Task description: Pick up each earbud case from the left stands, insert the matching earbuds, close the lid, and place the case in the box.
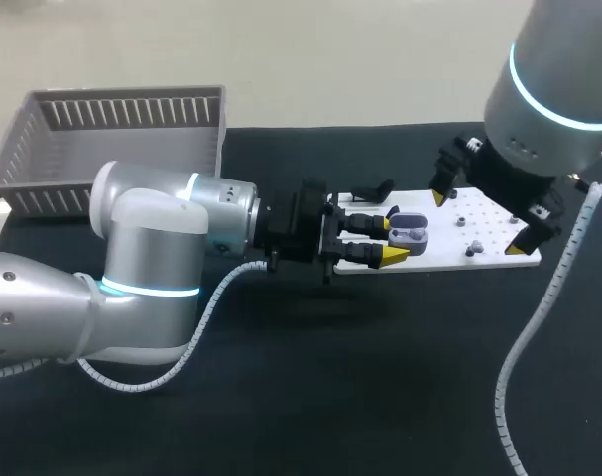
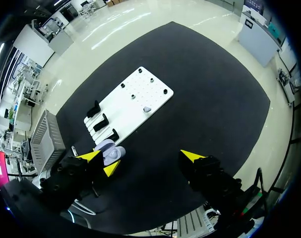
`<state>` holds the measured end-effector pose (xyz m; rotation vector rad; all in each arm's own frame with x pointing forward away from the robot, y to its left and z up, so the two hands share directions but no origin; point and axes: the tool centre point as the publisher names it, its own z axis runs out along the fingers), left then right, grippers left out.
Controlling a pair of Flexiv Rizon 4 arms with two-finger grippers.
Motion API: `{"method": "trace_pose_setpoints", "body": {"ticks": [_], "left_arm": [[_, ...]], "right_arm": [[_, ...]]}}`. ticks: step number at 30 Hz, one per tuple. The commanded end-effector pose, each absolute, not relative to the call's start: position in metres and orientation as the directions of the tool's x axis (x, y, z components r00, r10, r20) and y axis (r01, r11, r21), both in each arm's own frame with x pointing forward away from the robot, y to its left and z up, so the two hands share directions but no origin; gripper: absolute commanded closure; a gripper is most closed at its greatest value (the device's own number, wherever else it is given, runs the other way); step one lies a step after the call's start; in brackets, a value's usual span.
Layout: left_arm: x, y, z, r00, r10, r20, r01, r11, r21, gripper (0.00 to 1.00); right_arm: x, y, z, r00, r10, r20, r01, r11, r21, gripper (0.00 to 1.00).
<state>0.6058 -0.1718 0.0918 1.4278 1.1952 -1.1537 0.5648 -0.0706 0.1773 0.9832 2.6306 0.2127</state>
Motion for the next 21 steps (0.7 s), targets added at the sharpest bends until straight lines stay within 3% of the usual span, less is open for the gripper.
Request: {"method": "trace_pose_setpoints", "body": {"ticks": [1, 9, 21], "left_arm": [[0.604, -0.172, 0.091, 0.093, 0.13, -0.987, 0.991, -0.103, 0.08, 1.0], [0.604, -0.172, 0.091, 0.093, 0.13, -0.987, 0.991, -0.103, 0.08, 1.0], [0.604, -0.172, 0.091, 0.093, 0.13, -0.987, 0.991, -0.103, 0.08, 1.0]], "right_arm": [[0.563, -0.073, 0.175, -0.708, 0.661, -0.251, 0.602, 0.749, 0.275, 0.0], [0.564, -0.077, 0.175, -0.716, 0.647, -0.261, 0.589, 0.761, 0.27, 0.0], [0.572, -0.117, 0.152, -0.871, 0.411, -0.269, 0.331, 0.896, 0.296, 0.0]]}}
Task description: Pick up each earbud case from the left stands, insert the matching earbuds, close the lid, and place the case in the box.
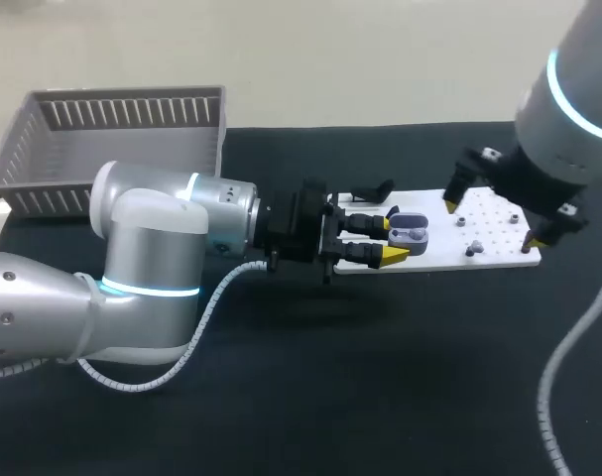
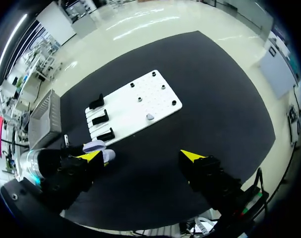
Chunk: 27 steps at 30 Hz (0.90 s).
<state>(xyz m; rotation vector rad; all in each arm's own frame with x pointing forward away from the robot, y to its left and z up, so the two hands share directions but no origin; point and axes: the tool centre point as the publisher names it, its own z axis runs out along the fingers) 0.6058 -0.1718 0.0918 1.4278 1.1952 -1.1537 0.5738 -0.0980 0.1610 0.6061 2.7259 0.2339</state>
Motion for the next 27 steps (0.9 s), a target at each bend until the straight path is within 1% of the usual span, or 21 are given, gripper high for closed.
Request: {"method": "trace_pose_setpoints", "body": {"ticks": [1, 6, 12, 27], "left_arm": [[0.604, -0.172, 0.091, 0.093, 0.13, -0.987, 0.991, -0.103, 0.08, 1.0], [0.604, -0.172, 0.091, 0.093, 0.13, -0.987, 0.991, -0.103, 0.08, 1.0], [0.604, -0.172, 0.091, 0.093, 0.13, -0.987, 0.991, -0.103, 0.08, 1.0], [0.604, -0.172, 0.091, 0.093, 0.13, -0.987, 0.991, -0.103, 0.08, 1.0]], "right_arm": [[0.572, -0.119, 0.15, -0.875, 0.402, -0.268, 0.323, 0.899, 0.294, 0.0], [0.569, -0.117, 0.141, -0.891, 0.331, -0.311, 0.252, 0.93, 0.266, 0.0], [0.573, -0.109, 0.126, -0.903, 0.242, -0.355, 0.184, 0.965, 0.19, 0.0], [0.6, -0.116, 0.094, -0.922, 0.278, -0.27, 0.221, 0.949, 0.224, 0.0]]}}
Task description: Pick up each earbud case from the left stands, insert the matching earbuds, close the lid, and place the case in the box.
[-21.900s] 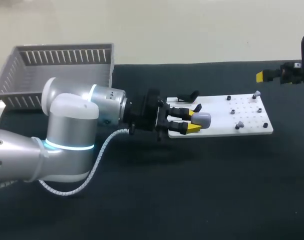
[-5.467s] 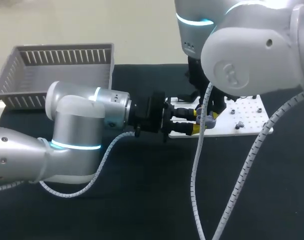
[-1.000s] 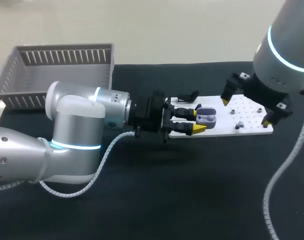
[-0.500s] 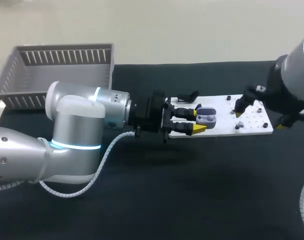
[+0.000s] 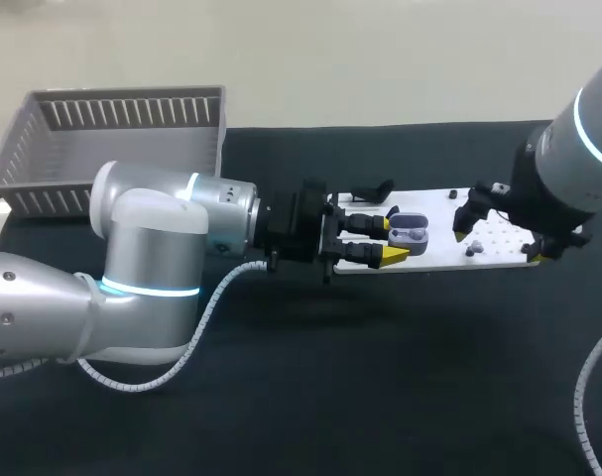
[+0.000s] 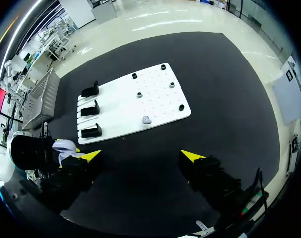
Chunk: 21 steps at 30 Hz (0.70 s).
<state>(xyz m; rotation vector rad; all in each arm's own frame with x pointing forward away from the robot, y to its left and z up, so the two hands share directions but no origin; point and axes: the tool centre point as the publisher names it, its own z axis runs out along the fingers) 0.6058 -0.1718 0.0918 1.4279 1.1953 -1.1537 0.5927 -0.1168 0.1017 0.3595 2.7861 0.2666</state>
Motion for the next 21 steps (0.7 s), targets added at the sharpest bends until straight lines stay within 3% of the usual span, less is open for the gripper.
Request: {"method": "trace_pose_setpoints", "body": {"ticks": [1, 3, 5, 6, 7, 9, 12, 21], "left_arm": [[0.604, -0.172, 0.091, 0.093, 0.13, -0.987, 0.991, -0.103, 0.08, 1.0], [0.604, -0.172, 0.091, 0.093, 0.13, -0.987, 0.991, -0.103, 0.08, 1.0], [0.604, -0.172, 0.091, 0.093, 0.13, -0.987, 0.991, -0.103, 0.08, 1.0], [0.604, -0.172, 0.091, 0.093, 0.13, -0.987, 0.991, -0.103, 0.08, 1.0], [0.604, -0.172, 0.091, 0.093, 0.13, -0.987, 0.991, -0.103, 0.08, 1.0], [0.604, -0.172, 0.091, 0.093, 0.13, -0.987, 0.991, -0.103, 0.08, 1.0], [0.604, -0.172, 0.091, 0.093, 0.13, -0.987, 0.991, -0.103, 0.08, 1.0], [0.604, -0.172, 0.091, 0.093, 0.13, -0.987, 0.991, -0.103, 0.08, 1.0]], "right_arm": [[0.601, -0.117, 0.092, -0.921, 0.282, -0.267, 0.226, 0.948, 0.223, 0.0], [0.603, -0.119, 0.088, -0.921, 0.298, -0.251, 0.241, 0.942, 0.234, 0.0], [0.604, -0.121, 0.085, -0.921, 0.304, -0.243, 0.249, 0.94, 0.232, 0.07], [0.605, -0.122, 0.084, -0.921, 0.308, -0.24, 0.254, 0.939, 0.231, 0.12], [0.606, -0.123, 0.081, -0.921, 0.311, -0.235, 0.259, 0.939, 0.227, 0.25], [0.607, -0.124, 0.079, -0.92, 0.317, -0.23, 0.266, 0.937, 0.225, 0.34], [0.609, -0.127, 0.075, -0.92, 0.327, -0.218, 0.278, 0.933, 0.227, 0.42], [0.619, -0.125, 0.068, -0.923, 0.333, -0.191, 0.292, 0.932, 0.216, 0.53]]}}
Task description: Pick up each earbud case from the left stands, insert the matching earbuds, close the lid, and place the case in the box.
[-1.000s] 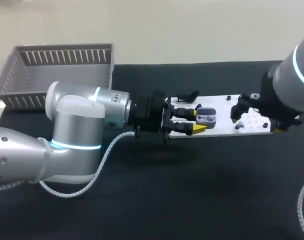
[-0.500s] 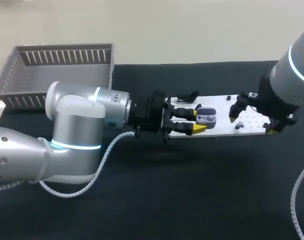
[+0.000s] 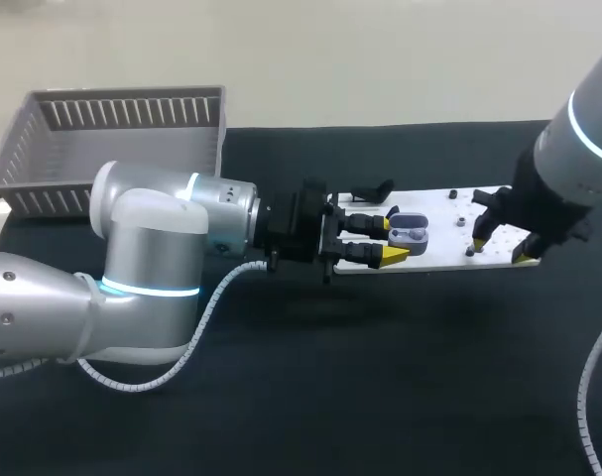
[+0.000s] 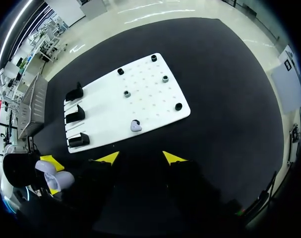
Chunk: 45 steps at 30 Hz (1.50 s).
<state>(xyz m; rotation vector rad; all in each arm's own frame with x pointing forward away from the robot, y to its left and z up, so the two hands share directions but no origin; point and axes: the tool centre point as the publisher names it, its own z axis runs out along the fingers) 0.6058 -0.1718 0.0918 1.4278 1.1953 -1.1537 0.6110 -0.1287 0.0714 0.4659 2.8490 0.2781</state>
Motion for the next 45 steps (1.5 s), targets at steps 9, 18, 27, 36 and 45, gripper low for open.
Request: {"method": "trace_pose_setpoints", "body": {"ticks": [9, 18, 27, 36, 45], "left_arm": [[0.604, -0.172, 0.091, 0.093, 0.13, -0.987, 0.991, -0.103, 0.08, 1.0], [0.604, -0.172, 0.091, 0.093, 0.13, -0.987, 0.991, -0.103, 0.08, 1.0], [0.604, -0.172, 0.091, 0.093, 0.13, -0.987, 0.991, -0.103, 0.08, 1.0], [0.604, -0.172, 0.091, 0.093, 0.13, -0.987, 0.991, -0.103, 0.08, 1.0], [0.604, -0.172, 0.091, 0.093, 0.13, -0.987, 0.991, -0.103, 0.08, 1.0]], "right_arm": [[0.632, -0.123, 0.06, -0.921, 0.351, -0.17, 0.315, 0.926, 0.208, 0.53], [0.641, -0.123, 0.051, -0.922, 0.359, -0.147, 0.327, 0.923, 0.205, 0.58], [0.646, -0.122, 0.043, -0.924, 0.359, -0.132, 0.331, 0.924, 0.192, 0.55], [0.652, -0.125, 0.035, -0.92, 0.372, -0.122, 0.348, 0.92, 0.183, 0.56], [0.652, -0.129, 0.028, -0.909, 0.401, -0.114, 0.376, 0.907, 0.189, 0.62]]}}
